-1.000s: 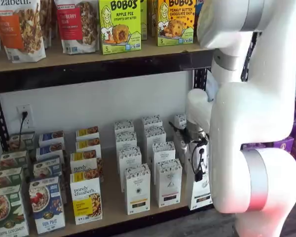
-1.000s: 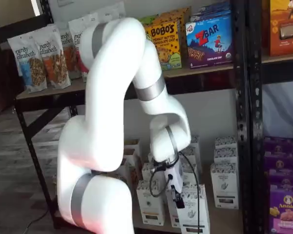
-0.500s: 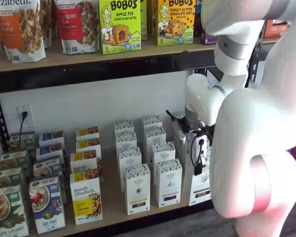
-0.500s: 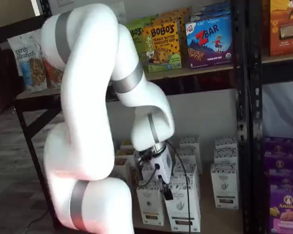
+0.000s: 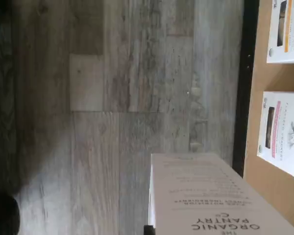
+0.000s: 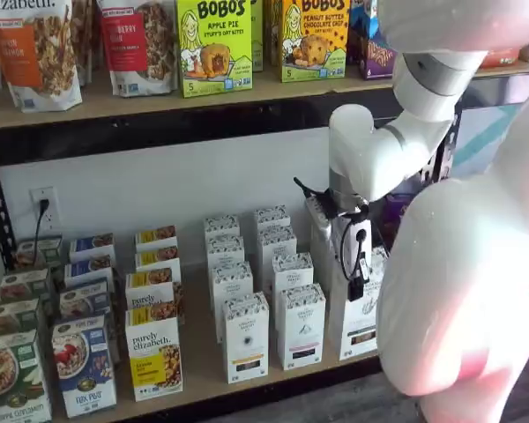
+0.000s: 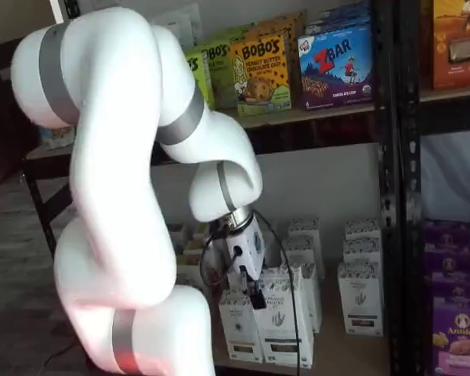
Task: Pick up the white box with a green strip in the middle, on the bottom shelf, the sixth box from the left
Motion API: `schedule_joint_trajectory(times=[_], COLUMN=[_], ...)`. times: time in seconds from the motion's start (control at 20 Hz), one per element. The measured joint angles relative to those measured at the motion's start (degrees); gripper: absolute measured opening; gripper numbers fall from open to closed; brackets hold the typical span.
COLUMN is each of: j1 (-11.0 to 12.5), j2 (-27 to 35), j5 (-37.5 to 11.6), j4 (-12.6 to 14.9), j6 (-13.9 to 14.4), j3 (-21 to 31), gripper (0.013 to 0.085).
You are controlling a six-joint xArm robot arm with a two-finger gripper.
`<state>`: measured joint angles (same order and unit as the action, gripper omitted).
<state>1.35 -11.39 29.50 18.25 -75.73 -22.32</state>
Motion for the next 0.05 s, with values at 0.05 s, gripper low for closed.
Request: schedule_joint_trajectory(times=[0.05], j1=[-0.2], j2=[-0.8], j5=[0.7], j4=[-0.4], j6=[-0.2], j3=[0.1], gripper=[0.0490])
